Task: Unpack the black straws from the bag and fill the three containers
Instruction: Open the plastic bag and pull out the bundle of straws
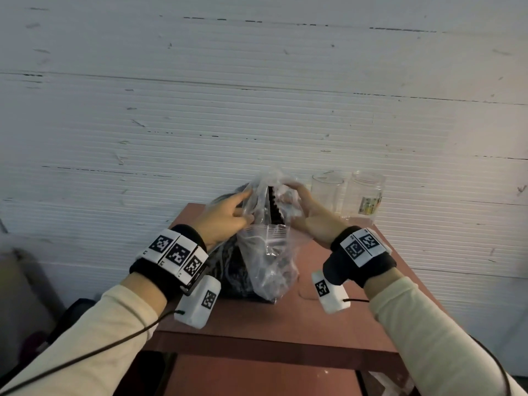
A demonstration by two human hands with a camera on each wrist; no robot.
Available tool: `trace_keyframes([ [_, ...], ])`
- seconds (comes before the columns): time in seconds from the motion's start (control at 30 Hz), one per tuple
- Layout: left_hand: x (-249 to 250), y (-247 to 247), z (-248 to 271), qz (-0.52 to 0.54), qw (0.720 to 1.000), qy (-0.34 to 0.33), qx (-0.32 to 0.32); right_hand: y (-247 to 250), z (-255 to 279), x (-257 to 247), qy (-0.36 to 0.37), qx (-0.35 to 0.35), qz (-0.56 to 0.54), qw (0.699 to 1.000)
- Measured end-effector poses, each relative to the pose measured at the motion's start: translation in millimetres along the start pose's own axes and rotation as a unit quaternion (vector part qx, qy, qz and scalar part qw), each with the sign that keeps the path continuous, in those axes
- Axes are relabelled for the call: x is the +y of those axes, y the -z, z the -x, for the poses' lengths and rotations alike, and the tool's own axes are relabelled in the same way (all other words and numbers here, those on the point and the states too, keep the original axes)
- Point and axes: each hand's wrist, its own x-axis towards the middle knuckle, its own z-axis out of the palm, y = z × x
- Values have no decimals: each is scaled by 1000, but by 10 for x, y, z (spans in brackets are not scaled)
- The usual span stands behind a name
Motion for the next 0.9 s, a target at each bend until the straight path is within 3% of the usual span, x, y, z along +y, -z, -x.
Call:
trace_keyframes([
  [0.17, 167, -32, 61, 190, 980, -63, 1, 84, 122, -409, 100, 40, 58, 992],
  [0.3, 216, -70, 140, 239, 967, -85, 10, 79, 168, -599, 152, 48, 46, 986],
  [0.43, 146, -75, 274, 201, 977, -75, 18, 67, 244, -415, 162, 101, -28, 981],
  [0.6, -45, -24, 403, 172, 984, -48, -10, 65, 413, -164, 47, 172, -128, 975],
  [0.73, -96, -50, 543, 120, 992, -37, -27, 68, 541, -92, 20, 158, -99, 982],
  [0.9, 4, -98, 611, -13, 995, -95, 37, 55, 716, -217, 109, 92, 39, 989],
])
